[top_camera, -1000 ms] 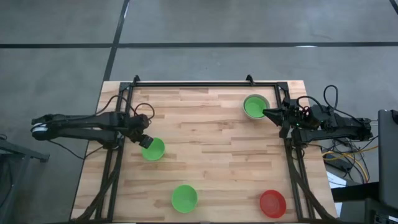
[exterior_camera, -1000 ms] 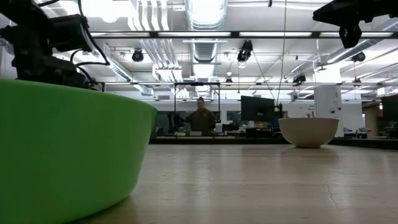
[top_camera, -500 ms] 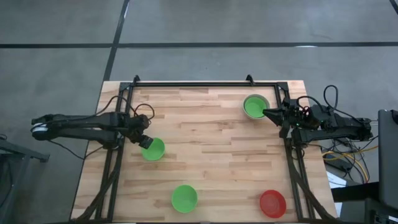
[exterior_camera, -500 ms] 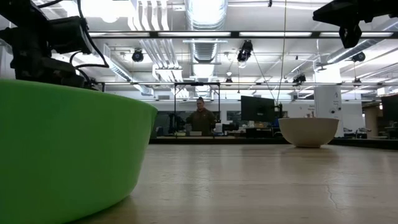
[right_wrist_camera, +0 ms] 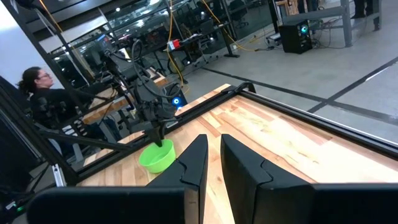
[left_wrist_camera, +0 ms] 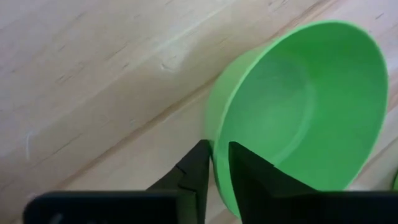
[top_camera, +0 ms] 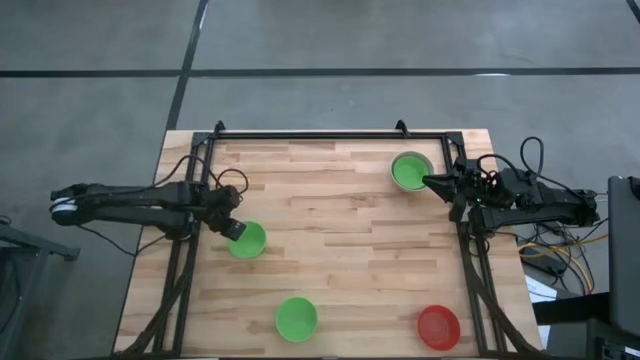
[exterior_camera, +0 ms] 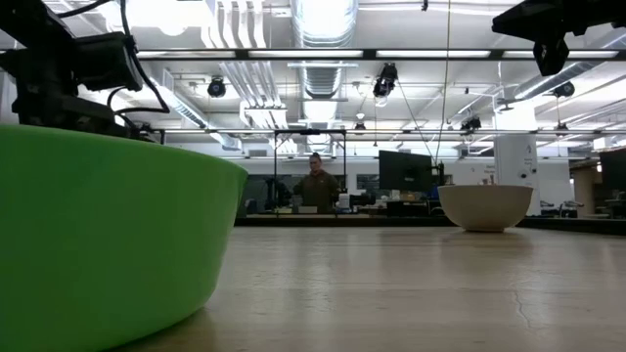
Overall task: Nest bowls inside each other
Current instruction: Stack the top green bowl on top of the green bowl
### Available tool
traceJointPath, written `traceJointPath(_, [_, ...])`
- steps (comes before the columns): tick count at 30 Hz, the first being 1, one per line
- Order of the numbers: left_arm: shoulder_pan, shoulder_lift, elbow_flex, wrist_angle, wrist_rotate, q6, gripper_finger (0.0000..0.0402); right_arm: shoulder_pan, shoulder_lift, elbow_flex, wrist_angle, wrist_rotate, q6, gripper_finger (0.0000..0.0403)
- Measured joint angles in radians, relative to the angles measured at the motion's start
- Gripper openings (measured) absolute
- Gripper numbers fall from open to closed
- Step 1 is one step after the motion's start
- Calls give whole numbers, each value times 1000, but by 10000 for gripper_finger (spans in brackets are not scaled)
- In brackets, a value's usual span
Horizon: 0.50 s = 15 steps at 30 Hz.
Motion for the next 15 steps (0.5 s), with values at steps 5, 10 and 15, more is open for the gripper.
traceJointPath(5, [0,0,0,1,3,-3,29,0,0,0,0,0,0,43])
traceJointPath(10, [0,0,9,9,10,-3,8,0,0,0,0,0,0,43])
traceJointPath(15, [0,0,29,8,10,5,9,0,0,0,0,0,0,43])
